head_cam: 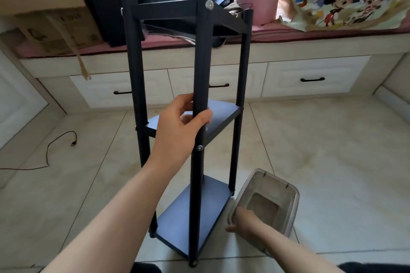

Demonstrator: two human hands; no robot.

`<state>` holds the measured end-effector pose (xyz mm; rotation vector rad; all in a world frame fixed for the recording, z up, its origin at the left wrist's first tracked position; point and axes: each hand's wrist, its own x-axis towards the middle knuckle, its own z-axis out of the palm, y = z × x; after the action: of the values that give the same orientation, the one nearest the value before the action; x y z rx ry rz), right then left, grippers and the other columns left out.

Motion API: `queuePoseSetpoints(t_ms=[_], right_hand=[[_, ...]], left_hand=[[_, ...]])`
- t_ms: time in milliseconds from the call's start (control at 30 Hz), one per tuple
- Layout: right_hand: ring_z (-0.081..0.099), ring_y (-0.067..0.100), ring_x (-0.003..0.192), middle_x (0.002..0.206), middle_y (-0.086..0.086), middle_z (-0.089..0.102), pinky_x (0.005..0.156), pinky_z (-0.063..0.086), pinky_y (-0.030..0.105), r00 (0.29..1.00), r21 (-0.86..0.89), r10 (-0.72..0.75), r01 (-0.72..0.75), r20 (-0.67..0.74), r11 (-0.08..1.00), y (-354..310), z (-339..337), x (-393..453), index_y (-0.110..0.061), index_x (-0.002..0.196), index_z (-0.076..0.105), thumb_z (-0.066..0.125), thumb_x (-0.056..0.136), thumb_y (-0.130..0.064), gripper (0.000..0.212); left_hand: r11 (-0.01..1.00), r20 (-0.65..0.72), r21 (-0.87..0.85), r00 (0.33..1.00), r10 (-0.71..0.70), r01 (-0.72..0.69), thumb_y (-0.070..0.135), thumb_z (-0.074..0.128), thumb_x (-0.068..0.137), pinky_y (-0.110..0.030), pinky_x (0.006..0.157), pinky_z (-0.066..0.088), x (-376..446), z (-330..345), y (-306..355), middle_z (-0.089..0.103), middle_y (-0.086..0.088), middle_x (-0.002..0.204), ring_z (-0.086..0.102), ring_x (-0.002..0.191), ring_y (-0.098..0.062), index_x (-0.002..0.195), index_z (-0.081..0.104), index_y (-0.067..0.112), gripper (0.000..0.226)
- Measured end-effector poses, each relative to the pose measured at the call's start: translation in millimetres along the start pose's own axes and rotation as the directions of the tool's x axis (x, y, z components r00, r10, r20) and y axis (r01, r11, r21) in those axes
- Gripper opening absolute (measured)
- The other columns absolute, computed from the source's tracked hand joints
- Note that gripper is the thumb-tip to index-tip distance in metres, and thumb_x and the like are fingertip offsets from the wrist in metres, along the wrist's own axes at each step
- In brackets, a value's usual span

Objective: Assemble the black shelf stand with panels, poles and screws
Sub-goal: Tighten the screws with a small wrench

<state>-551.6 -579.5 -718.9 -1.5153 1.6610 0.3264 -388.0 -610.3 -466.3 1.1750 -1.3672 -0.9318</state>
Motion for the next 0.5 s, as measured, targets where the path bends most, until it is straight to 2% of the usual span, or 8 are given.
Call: queuePoseSetpoints(t_ms=[100,200,267,333,400,433,500], right_hand=[[0.057,0.024,0.097,0.124,0.012,0.058,0.069,0.042,0.030,1.000,-0.043,0.004,-0.005,-0.016,0.999,3.3,5.9,4.6,-0.008,0.114,0.046,0.065,0.093,-0.036,0.041],[0.056,0.026,0.109,0.131,0.012,0.054,0.079,0.044,0.030,0.996,-0.099,0.000,0.009,0.091,0.995,6.1,-1.6,0.3,-0.004,0.128,0.046,0.070,0.090,-0.033,0.053],[0.057,0.026,0.107,0.128,0.011,0.055,0.081,0.049,0.032,0.986,-0.119,0.008,0.012,0.166,0.993,11.2,-9.0,-6.1,-0.005,0.130,0.050,0.072,0.089,-0.033,0.055],[0.058,0.023,0.096,0.114,0.006,0.061,0.076,0.054,0.034,0.966,-0.051,0.016,-0.002,0.260,0.999,22.2,-14.6,-7.2,-0.011,0.123,0.058,0.073,0.086,-0.037,0.047],[0.061,0.019,0.084,0.097,0.000,0.067,0.064,0.052,0.031,0.943,0.135,0.011,-0.059,0.334,0.989,34.9,-19.0,-3.6,-0.017,0.105,0.067,0.070,0.086,-0.042,0.031],[0.062,0.017,0.079,0.092,0.000,0.069,0.061,0.050,0.029,0.946,0.232,0.015,-0.095,0.323,0.968,42.3,-21.0,0.3,-0.018,0.098,0.067,0.067,0.088,-0.041,0.025],[0.064,0.015,0.073,0.088,0.002,0.071,0.064,0.052,0.031,0.976,0.305,0.063,-0.126,0.208,0.944,54.9,-25.9,8.1,-0.014,0.092,0.067,0.061,0.093,-0.033,0.020]], left_hand=[[1.000,0.008,0.020,1.000,0.005,-0.005,0.013,0.069,0.093,-0.028,0.069,0.062,-2.6,-0.5,0.9,0.071,-0.002,0.098,0.073,0.081,-0.015,0.111,0.063,0.021,0.019],[1.000,0.012,0.018,1.000,-0.004,0.004,0.014,0.068,0.094,-0.030,0.069,0.062,-3.9,-1.6,3.4,0.070,-0.004,0.100,0.073,0.079,-0.016,0.109,0.062,0.023,0.019],[1.000,0.016,0.021,1.000,-0.010,0.010,0.015,0.068,0.094,-0.029,0.069,0.062,-4.1,-1.4,4.5,0.070,-0.004,0.102,0.073,0.079,-0.016,0.111,0.061,0.022,0.020],[1.000,0.021,0.021,1.000,-0.021,0.020,0.015,0.069,0.094,-0.031,0.068,0.062,-5.1,-0.2,4.8,0.069,-0.001,0.101,0.073,0.078,-0.015,0.110,0.061,0.024,0.020],[0.999,0.025,0.018,0.999,-0.028,0.028,0.016,0.069,0.093,-0.036,0.070,0.063,-6.3,1.1,5.0,0.068,0.005,0.099,0.074,0.080,-0.015,0.108,0.061,0.026,0.020],[0.999,0.026,0.019,0.999,-0.030,0.029,0.015,0.070,0.093,-0.037,0.071,0.064,-6.8,1.4,4.9,0.068,0.007,0.098,0.074,0.081,-0.016,0.108,0.061,0.027,0.021],[0.999,0.024,0.017,0.999,-0.031,0.031,0.014,0.070,0.093,-0.038,0.070,0.064,-8.4,1.2,5.7,0.068,0.007,0.097,0.074,0.081,-0.017,0.107,0.061,0.028,0.022]])
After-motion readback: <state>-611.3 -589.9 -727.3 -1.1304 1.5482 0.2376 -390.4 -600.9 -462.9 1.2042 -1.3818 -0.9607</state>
